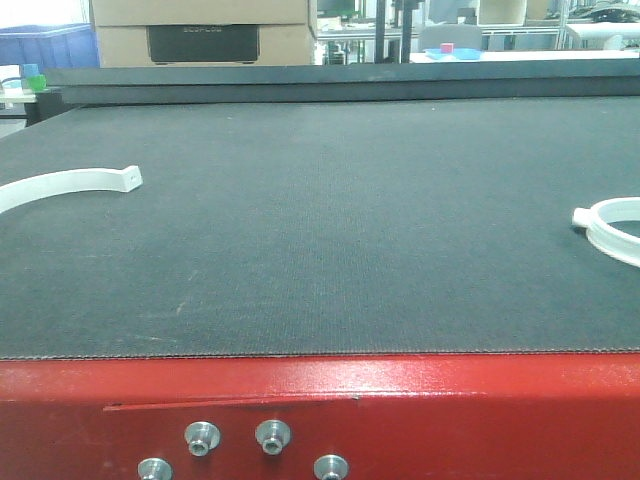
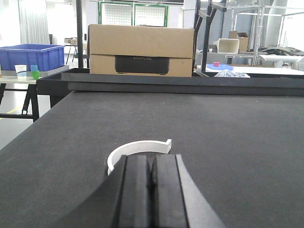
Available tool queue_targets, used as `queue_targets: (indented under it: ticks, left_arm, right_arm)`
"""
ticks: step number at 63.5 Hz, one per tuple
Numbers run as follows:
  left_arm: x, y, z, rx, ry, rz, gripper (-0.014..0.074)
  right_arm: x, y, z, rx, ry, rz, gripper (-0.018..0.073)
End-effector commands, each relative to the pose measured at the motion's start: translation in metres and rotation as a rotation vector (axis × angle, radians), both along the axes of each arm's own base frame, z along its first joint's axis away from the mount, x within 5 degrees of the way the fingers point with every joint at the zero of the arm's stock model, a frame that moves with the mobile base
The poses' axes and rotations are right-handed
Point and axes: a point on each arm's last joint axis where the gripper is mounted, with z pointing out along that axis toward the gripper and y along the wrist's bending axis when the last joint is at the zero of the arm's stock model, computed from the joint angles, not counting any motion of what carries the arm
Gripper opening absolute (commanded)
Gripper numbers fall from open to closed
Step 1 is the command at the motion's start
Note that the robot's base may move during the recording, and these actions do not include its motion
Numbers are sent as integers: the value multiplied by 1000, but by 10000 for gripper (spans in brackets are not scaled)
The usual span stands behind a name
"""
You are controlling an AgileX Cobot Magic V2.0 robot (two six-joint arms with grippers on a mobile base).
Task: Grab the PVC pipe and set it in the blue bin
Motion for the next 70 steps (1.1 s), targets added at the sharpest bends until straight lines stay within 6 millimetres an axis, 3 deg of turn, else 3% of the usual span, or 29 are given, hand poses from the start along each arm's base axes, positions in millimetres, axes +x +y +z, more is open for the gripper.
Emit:
queue_targets:
  ticks: [1, 12, 24, 54, 65, 70]
  left_arm:
    - [-1, 0, 2, -7, -19, 6, -111]
    - [-1, 0, 2, -6, -19, 6, -111]
    - [-1, 0, 2, -6, -19, 6, -111]
    - [-2, 1, 9, -15, -98, 10, -111]
    - [-1, 1, 3, -107, -19, -2, -111]
    - [-3, 1, 16, -116, -42, -7, -111]
  right_arm:
    - [-6, 1, 18, -8, -21, -3, -162]
    - [-19, 4, 46, -8, 31, 14, -162]
    - [-30, 8, 48, 12, 213, 42, -162]
    - [-32, 7, 67, 4, 33, 32, -162]
    - [-32, 7, 71, 1, -8, 28, -162]
    - [-32, 7, 71, 1, -9, 28, -162]
